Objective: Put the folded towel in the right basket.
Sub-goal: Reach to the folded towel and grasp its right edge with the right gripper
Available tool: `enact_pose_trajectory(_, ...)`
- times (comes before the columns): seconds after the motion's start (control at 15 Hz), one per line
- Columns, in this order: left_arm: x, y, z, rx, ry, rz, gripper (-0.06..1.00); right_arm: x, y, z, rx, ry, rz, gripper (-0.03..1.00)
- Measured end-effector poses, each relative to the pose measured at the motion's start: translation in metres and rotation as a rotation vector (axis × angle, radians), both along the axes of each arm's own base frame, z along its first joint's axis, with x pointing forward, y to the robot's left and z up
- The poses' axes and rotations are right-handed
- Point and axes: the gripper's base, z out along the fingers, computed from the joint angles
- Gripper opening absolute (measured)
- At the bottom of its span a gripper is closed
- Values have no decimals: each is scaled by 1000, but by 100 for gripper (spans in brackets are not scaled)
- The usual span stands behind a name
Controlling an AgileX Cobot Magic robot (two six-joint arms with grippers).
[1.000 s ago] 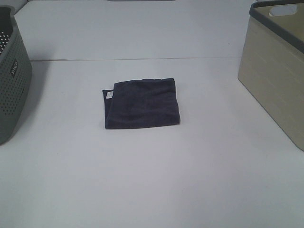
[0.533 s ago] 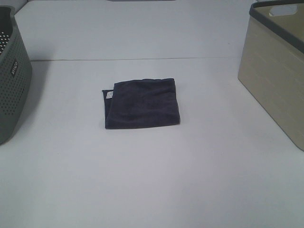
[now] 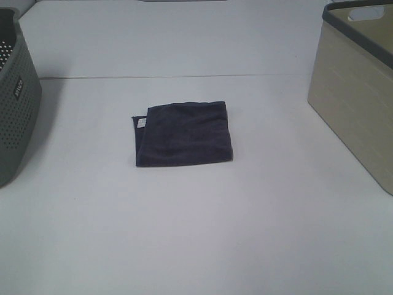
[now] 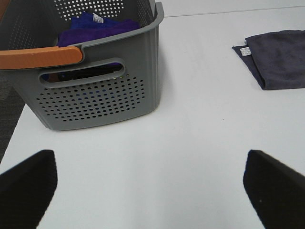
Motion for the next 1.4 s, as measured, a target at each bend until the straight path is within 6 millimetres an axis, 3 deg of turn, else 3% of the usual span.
enact_pose_trajectory(1.0, 0, 0, 0, 0, 0, 0, 99, 6, 0, 3, 2, 41, 3, 97)
enact_pose_trajectory(1.13, 0, 0, 0, 0, 0, 0, 99, 31, 3, 33, 20, 135, 18, 96)
enact_pose_trajectory(1.27, 0, 0, 0, 0, 0, 0, 99, 91, 10, 91, 101, 242, 53, 96)
enact_pose_trajectory(1.4, 0, 0, 0, 0, 0, 0, 99, 152, 19, 117, 188, 318, 106, 96)
